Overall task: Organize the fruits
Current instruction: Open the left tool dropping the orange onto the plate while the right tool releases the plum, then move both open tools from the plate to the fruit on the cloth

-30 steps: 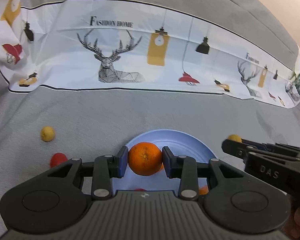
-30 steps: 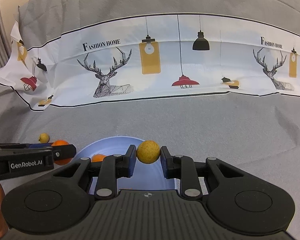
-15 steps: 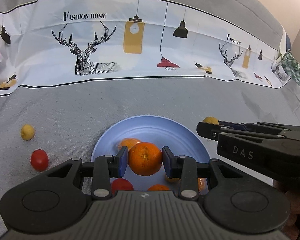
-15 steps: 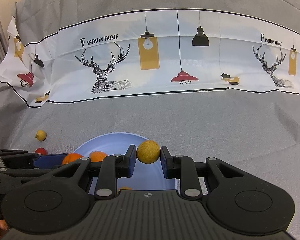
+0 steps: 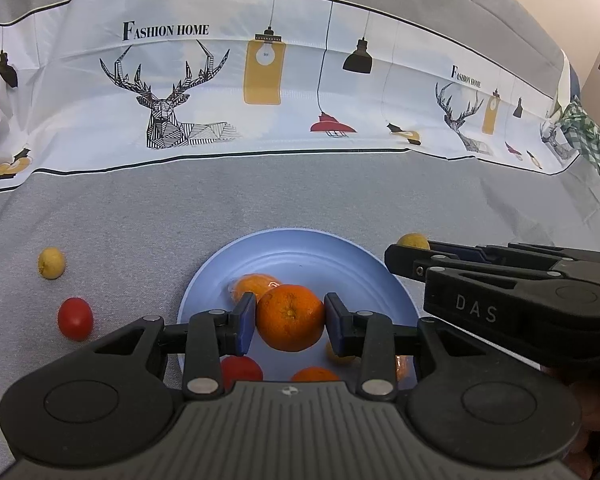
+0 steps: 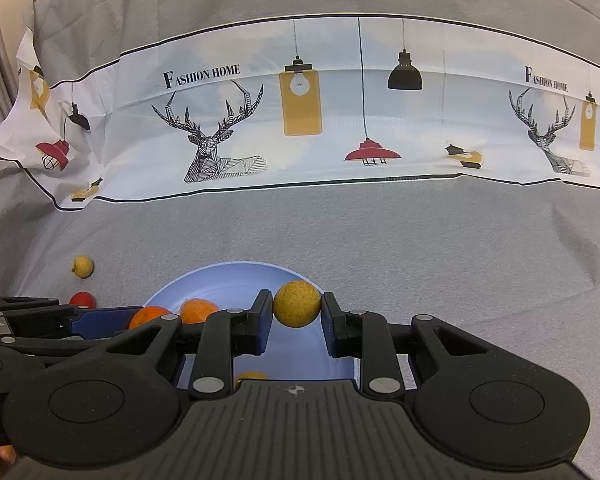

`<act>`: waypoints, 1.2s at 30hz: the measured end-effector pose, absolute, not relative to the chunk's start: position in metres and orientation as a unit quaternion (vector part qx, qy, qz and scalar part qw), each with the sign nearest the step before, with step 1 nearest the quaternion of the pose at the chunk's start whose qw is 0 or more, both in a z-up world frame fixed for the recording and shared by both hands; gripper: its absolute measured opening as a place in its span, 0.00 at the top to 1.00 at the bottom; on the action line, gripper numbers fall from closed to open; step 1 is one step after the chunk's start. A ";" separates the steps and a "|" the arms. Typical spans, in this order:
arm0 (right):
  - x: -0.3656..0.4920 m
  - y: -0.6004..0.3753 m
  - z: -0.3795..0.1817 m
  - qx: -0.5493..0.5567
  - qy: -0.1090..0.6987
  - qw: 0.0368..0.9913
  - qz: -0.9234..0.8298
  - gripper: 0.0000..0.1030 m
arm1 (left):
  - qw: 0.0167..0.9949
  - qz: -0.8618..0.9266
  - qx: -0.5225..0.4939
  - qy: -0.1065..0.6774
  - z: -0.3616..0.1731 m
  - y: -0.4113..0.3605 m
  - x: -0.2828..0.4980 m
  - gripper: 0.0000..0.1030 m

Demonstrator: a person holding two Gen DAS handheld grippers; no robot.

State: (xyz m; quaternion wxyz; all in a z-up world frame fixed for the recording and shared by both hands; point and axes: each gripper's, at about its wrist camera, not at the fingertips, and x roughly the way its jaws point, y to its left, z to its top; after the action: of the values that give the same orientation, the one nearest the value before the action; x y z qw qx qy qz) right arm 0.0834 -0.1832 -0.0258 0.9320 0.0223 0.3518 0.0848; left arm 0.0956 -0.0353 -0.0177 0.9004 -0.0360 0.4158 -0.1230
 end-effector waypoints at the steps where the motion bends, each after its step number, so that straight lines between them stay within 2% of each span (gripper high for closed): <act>1: 0.084 -0.183 -0.026 0.022 0.352 0.932 0.085 0.74 | 0.900 -0.123 -0.036 0.416 -0.018 -0.035 0.095 0.61; 14: 0.086 -0.182 -0.027 0.021 0.359 0.929 0.088 0.73 | 0.901 -0.120 -0.043 0.415 -0.017 -0.033 0.097 0.60; 18: 0.085 -0.182 -0.027 0.021 0.357 0.930 0.086 0.63 | 0.901 -0.120 -0.043 0.414 -0.017 -0.031 0.096 0.60; 21: 0.085 -0.182 -0.028 0.022 0.357 0.930 0.084 0.60 | 0.902 -0.118 -0.044 0.413 -0.016 -0.030 0.095 0.60; 36: 0.087 -0.174 -0.022 0.027 0.345 0.934 0.086 0.60 | 0.915 -0.080 -0.031 0.395 -0.010 -0.017 0.096 0.58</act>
State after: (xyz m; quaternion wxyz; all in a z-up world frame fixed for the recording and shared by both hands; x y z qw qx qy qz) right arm 0.0873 -0.1738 -0.0222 0.9344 0.0269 0.3448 0.0856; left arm 0.0958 -0.0175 -0.0103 0.9147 -0.0314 0.3950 -0.0798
